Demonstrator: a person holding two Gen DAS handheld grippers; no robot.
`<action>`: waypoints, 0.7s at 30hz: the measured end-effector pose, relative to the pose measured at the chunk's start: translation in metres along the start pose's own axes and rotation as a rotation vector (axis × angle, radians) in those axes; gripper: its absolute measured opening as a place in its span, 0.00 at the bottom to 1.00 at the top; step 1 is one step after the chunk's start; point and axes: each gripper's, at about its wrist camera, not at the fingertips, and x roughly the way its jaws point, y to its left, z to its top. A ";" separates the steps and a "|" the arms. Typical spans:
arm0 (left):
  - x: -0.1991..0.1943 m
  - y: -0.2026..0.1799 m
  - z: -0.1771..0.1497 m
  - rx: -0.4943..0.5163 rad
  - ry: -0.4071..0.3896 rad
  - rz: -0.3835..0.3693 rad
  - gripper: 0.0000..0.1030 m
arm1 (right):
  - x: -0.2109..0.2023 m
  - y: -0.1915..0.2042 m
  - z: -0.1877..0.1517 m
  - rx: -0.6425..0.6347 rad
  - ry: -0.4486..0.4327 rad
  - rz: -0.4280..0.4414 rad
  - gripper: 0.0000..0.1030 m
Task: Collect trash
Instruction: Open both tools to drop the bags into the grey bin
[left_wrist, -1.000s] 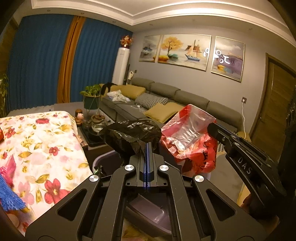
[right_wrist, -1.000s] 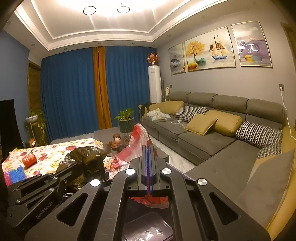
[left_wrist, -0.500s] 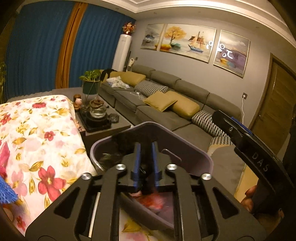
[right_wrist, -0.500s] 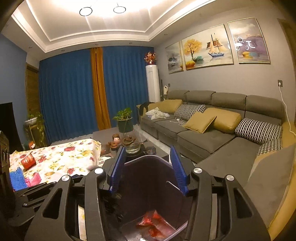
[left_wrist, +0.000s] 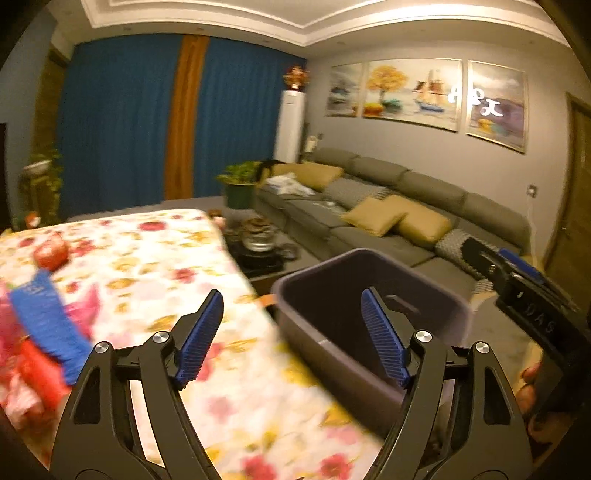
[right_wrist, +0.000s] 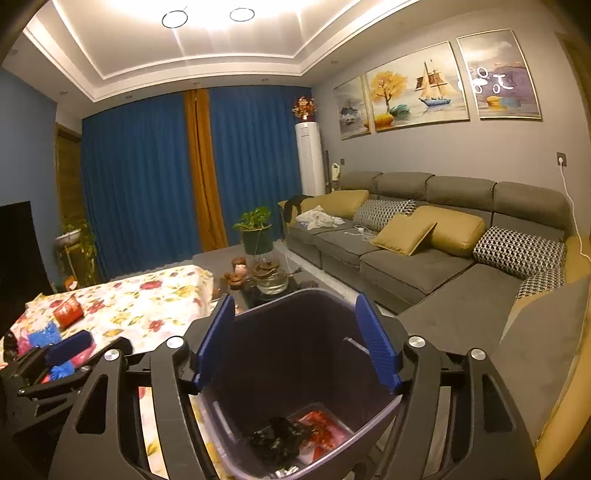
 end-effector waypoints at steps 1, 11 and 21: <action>-0.009 0.009 -0.003 -0.003 -0.002 0.036 0.73 | -0.002 0.005 -0.002 -0.006 0.001 0.007 0.68; -0.089 0.082 -0.028 -0.048 -0.062 0.293 0.73 | -0.022 0.075 -0.029 -0.069 0.042 0.153 0.72; -0.138 0.167 -0.057 -0.143 -0.047 0.440 0.73 | -0.022 0.156 -0.057 -0.116 0.103 0.310 0.72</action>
